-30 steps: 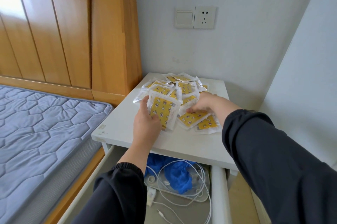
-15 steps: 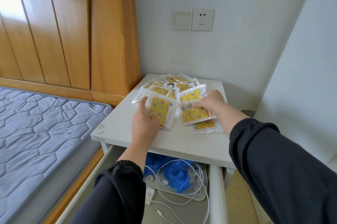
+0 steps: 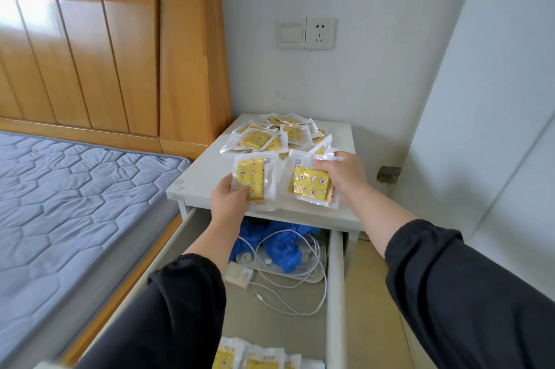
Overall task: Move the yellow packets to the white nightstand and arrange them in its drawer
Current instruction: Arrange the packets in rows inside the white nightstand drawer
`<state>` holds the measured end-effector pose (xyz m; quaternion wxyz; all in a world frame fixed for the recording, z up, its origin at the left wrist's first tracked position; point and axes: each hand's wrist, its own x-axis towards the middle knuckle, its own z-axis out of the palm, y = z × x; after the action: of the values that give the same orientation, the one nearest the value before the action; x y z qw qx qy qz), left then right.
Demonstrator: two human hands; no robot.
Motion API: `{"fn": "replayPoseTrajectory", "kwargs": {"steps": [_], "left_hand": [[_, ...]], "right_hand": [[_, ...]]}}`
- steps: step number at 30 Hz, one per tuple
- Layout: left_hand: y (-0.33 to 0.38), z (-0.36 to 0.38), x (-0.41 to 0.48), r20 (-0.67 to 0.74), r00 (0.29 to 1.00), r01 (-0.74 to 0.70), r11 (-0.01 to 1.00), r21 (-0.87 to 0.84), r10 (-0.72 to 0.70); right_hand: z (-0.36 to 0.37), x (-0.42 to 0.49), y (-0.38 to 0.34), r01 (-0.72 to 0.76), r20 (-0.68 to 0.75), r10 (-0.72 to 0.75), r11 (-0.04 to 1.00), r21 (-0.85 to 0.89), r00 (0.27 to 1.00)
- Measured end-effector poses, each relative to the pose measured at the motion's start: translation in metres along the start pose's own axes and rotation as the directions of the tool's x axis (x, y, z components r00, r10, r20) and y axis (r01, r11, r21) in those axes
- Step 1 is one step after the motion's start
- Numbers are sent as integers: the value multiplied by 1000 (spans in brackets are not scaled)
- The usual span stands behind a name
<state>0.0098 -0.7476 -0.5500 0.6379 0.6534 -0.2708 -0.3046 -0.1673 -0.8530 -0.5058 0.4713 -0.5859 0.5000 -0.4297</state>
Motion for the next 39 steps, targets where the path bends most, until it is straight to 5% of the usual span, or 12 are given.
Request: {"fn": "replayPoseTrajectory", "kwargs": {"steps": [5, 11, 15, 18, 22, 24, 27, 29, 32, 35, 39], "left_hand": [[-27, -31, -37, 112, 976, 211, 939, -271, -186], [-66, -78, -59, 92, 945, 325, 923, -206, -313], [-79, -94, -51, 20, 949, 305, 932, 193, -315], [-82, -100, -46, 76, 962, 182, 827, 532, -261], [-92, -112, -33, 108, 960, 82, 630, 772, -258], [-95, -119, -27, 105, 962, 50, 542, 839, -251], [-100, -124, -20, 100, 965, 35, 492, 870, -244], [-103, -126, -17, 95, 965, 31, 466, 884, -244], [-106, -124, -15, 118, 960, 4, 431, 903, -254], [-108, -122, -16, 148, 954, -25, 422, 906, -261], [-109, -121, -17, 166, 951, -45, 418, 907, -259]], "right_hand": [[3, -54, 5, -71, 34, 65, 974, 217, 997], [19, -90, 39, -111, 70, 98, 969, 219, 993], [34, -105, 60, -231, 137, 200, 934, 273, 970], [44, -114, 79, -300, 201, 253, 920, 253, 946], [56, -124, 102, -392, 231, 350, 903, 173, 908], [60, -124, 113, -497, 263, 463, 865, 75, 846], [65, -128, 122, -625, 398, 649, 752, -208, 648], [71, -130, 128, -553, 420, 679, 734, -394, 602], [80, -135, 136, -333, 404, 661, 703, -628, 632], [84, -143, 131, 37, 455, 630, 561, -827, 630], [88, -158, 126, 500, 598, 601, 348, -793, 530]]}}
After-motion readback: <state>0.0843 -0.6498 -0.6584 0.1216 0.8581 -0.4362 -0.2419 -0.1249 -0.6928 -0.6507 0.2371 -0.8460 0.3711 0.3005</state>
